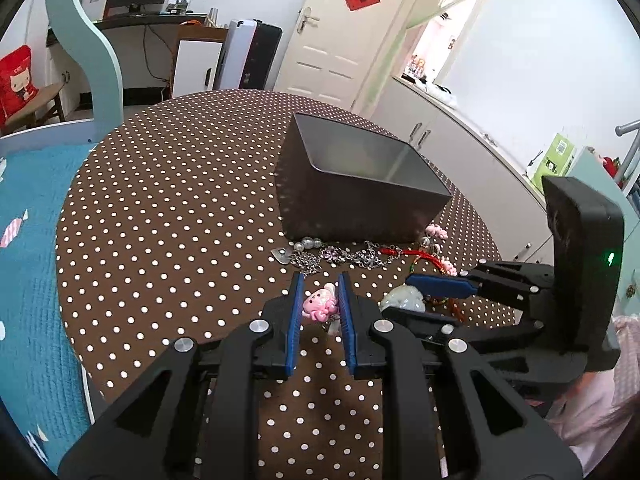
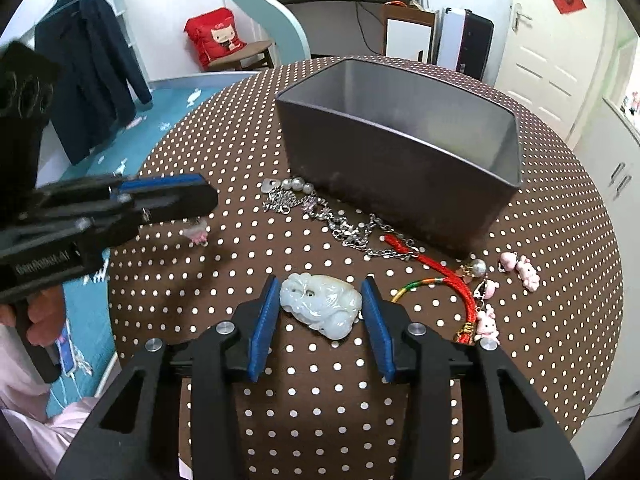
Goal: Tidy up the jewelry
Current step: 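Carry the jade carving and pink charm into the grey tray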
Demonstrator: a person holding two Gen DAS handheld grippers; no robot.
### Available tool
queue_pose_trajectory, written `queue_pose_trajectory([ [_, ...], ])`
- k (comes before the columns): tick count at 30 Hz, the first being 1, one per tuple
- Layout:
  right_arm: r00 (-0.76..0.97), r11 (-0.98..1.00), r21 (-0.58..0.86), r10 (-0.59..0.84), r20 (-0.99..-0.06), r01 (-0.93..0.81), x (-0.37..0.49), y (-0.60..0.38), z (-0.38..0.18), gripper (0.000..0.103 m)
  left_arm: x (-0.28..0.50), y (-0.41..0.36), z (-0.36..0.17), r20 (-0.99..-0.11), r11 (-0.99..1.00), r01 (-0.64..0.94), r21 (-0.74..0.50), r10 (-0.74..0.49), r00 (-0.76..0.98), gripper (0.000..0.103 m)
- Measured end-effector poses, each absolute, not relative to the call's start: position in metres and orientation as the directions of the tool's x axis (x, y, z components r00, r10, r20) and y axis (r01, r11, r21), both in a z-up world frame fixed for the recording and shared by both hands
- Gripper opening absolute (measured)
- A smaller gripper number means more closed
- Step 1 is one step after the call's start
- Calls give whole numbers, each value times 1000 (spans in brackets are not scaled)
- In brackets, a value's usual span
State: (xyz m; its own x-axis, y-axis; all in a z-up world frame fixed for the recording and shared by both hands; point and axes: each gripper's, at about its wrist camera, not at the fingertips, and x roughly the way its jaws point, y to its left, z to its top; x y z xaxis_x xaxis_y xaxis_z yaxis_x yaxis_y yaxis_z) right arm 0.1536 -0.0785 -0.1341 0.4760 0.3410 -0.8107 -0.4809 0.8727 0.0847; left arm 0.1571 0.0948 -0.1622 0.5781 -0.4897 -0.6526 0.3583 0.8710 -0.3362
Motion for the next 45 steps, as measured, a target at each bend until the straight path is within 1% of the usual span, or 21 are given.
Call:
queue_pose_trajectory([
  [8, 506, 889, 105, 348, -790, -446, 160, -91, -119, 40, 160, 89, -158, -647, 872, 360, -332, -489, 585, 17],
  [14, 548, 904, 100, 337, -765, -416, 164, -104, -100, 40, 169, 85, -139, -604, 870, 381, -313, -492, 627, 17],
  [19, 610, 922, 61, 301, -733, -382, 172, -112, -79, 40, 183, 81, -115, -550, 862, 405, -305, -507, 664, 17],
  [22, 627, 924, 61, 303, -718, -377, 183, -117, -69, 40, 193, 76, -103, -522, 852, 424, -306, -523, 674, 17],
  [28, 634, 929, 51, 290, -717, -368, 215, -114, -66, 40, 217, 63, -92, -496, 842, 443, -306, -539, 681, 17],
  [31, 615, 927, 57, 291, -732, -371, 231, -112, -73, 40, 232, 54, -95, -507, 836, 451, -313, -549, 665, 17],
  [37, 591, 932, 36, 257, -765, -360, 253, -111, -87, 40, 264, 39, -110, -564, 845, 431, -316, -533, 631, 17],
  [39, 584, 927, 38, 266, -767, -372, 257, -111, -89, 40, 269, 33, -113, -574, 850, 435, -297, -523, 630, 17],
  [45, 582, 927, 34, 262, -770, -372, 261, -112, -88, 40, 286, 25, -126, -609, 848, 442, -291, -521, 598, 17],
])
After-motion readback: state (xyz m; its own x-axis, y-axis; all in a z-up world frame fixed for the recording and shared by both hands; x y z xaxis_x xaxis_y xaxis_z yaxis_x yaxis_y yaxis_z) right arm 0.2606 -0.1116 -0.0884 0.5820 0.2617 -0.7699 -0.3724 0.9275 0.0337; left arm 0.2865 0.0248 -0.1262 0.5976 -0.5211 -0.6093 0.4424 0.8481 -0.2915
